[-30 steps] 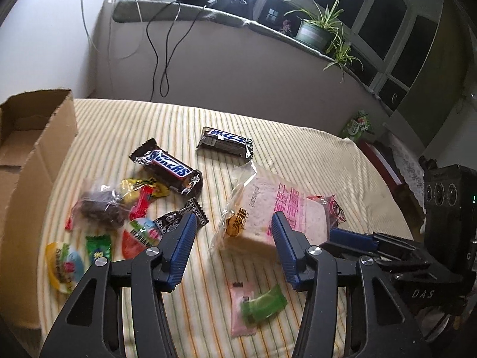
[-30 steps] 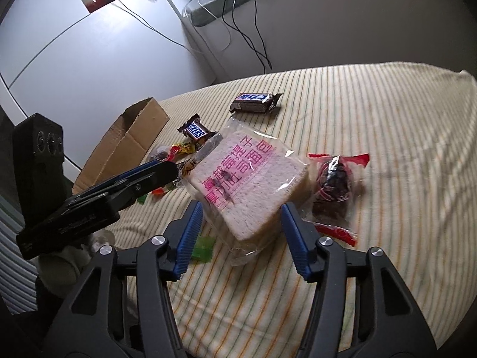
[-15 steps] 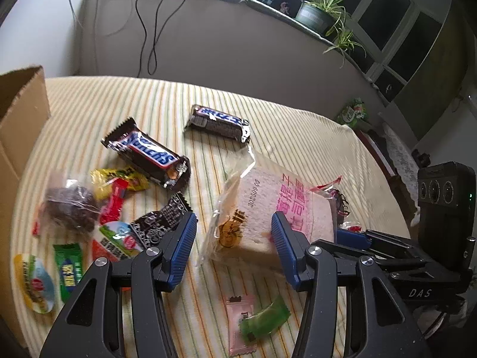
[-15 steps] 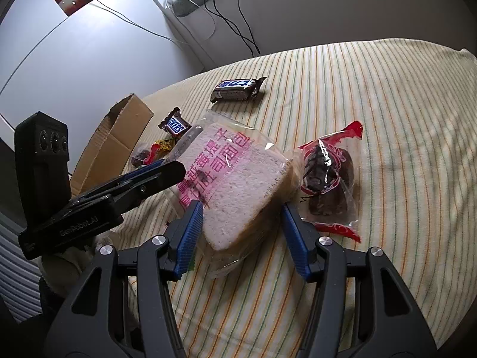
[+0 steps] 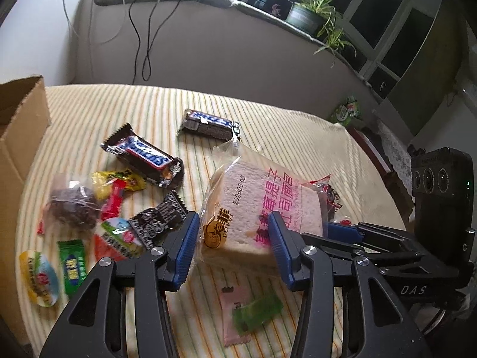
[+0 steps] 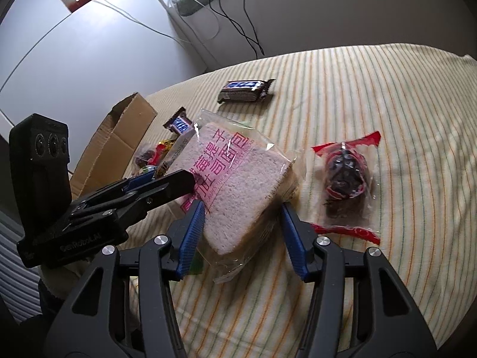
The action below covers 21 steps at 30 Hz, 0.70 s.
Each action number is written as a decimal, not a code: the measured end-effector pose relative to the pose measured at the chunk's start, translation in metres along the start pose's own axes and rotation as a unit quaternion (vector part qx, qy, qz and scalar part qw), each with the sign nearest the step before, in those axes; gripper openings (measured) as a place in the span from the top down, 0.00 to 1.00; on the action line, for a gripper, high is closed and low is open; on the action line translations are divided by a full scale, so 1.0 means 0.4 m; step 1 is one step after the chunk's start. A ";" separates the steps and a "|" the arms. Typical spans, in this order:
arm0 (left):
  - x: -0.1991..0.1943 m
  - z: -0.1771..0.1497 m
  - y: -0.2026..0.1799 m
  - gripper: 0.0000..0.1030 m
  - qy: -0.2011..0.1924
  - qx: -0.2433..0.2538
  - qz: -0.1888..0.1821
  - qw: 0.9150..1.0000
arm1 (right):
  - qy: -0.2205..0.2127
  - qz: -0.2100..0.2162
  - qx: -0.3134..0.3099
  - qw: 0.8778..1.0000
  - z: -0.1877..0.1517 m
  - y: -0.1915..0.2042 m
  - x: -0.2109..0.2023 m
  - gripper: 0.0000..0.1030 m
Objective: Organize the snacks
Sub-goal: 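Close both grippers on the pink-printed bread bag from opposite sides, then lift the bread bag with both grippers, lower it into the box, open both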
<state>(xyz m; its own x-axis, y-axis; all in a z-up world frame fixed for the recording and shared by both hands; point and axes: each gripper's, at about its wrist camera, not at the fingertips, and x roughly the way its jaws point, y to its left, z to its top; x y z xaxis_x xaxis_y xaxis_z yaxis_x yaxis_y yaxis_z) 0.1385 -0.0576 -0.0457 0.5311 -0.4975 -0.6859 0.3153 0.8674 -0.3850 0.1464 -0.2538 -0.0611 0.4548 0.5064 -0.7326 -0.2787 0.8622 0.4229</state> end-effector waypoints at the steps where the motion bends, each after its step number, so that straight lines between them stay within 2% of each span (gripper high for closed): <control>1: -0.011 0.000 0.002 0.56 -0.005 -0.001 0.002 1.000 | -0.002 0.000 -0.006 1.000 0.002 0.012 -0.002 0.47; 12: -0.160 -0.013 0.060 0.56 -0.068 -0.015 0.031 0.997 | -0.018 0.019 -0.065 0.998 0.042 0.156 -0.020 0.47; 21: -0.284 -0.024 0.157 0.56 -0.116 -0.045 0.076 0.989 | -0.016 0.047 -0.128 0.990 0.075 0.325 0.018 0.47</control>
<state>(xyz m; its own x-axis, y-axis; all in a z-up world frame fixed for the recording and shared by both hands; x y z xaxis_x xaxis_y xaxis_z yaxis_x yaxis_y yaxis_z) 0.0904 0.0534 0.0021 0.7359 -0.3420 -0.5843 0.1522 0.9245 -0.3494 0.1389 -0.1378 0.0046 0.4425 0.5877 -0.6773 -0.5251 0.7821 0.3356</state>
